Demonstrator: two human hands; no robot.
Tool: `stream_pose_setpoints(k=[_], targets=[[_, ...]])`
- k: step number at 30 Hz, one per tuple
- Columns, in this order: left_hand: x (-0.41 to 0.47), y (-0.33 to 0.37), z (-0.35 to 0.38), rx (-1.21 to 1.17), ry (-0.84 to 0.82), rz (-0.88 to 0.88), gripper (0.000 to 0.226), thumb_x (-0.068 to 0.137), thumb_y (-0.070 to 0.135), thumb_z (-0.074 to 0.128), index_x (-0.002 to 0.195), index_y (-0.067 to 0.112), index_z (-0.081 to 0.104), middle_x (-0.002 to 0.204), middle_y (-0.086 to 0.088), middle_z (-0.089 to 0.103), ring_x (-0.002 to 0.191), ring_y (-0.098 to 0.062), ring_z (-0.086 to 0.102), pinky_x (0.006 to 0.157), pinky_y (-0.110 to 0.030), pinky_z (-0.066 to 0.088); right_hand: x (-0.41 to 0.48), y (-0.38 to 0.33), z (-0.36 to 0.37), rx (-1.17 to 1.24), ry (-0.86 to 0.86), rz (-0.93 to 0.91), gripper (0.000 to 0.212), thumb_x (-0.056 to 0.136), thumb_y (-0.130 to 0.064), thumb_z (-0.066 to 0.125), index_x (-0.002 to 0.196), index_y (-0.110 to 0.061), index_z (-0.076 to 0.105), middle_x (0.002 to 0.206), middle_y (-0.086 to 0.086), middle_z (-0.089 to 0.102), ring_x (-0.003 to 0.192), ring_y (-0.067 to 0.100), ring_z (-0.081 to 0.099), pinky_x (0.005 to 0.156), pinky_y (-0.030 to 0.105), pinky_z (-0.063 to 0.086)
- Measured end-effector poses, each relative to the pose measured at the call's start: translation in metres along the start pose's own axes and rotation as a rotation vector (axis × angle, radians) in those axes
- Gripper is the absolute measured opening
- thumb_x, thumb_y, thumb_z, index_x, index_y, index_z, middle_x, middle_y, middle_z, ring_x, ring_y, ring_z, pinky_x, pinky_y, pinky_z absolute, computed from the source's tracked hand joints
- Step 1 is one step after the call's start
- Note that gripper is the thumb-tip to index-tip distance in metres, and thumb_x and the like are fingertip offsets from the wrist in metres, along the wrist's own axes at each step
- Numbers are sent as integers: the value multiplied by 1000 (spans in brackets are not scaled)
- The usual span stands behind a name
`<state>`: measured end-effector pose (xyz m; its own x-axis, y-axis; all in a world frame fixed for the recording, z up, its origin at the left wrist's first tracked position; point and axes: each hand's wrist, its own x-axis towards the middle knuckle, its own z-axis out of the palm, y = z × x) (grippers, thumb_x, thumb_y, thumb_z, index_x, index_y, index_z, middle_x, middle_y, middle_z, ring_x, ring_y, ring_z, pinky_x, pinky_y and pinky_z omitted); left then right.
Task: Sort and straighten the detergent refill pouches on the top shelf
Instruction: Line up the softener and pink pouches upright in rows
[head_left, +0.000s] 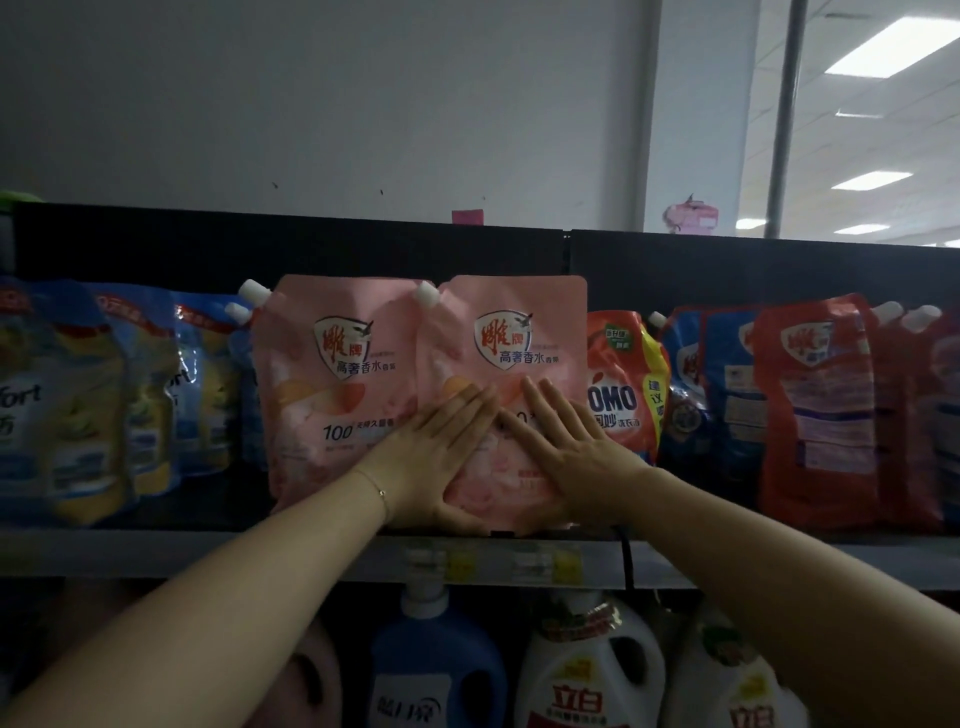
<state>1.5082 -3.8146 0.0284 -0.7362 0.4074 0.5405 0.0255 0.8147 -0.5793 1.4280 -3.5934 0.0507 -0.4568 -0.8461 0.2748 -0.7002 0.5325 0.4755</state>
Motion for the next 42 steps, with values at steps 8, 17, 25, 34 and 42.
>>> stream_pose_setpoints(k=[8,17,25,34,42], targets=[[7,-1,3,99,-156,-90,122,67,86,20,149,1,-11,157,-13,5,144,-29,-4,116,-38,-11,17,-6,19,-50,76,79,112,75,-83,33,126,-33,-52,136,11,-54,130,35,-44,102,48,-27],[17,2,18,100,-181,-107,110,66,85,-2,123,7,-55,135,-11,-56,128,-24,-48,104,-39,-29,33,-5,34,11,80,77,106,86,-73,38,128,-32,-51,133,7,-59,125,31,-51,103,46,-27],[4,9,2,80,-212,-157,101,76,77,-20,148,7,-15,158,-11,-9,146,-23,-8,114,-39,-2,16,-14,25,68,94,31,91,70,-83,-4,134,-32,-44,142,10,-48,133,35,-41,107,49,-21],[-10,37,-29,-16,-247,-243,90,90,66,19,145,14,-30,151,-3,-34,140,-19,-32,117,-42,-7,-12,-30,7,101,112,46,86,95,-63,32,148,-25,-24,154,10,-32,139,34,-32,115,49,-7],[2,62,-57,-211,36,-280,44,79,36,65,116,12,61,120,-7,61,112,-28,58,85,-42,50,-47,-23,5,138,553,68,28,78,-31,55,100,-14,58,105,7,62,90,27,62,70,40,55]])
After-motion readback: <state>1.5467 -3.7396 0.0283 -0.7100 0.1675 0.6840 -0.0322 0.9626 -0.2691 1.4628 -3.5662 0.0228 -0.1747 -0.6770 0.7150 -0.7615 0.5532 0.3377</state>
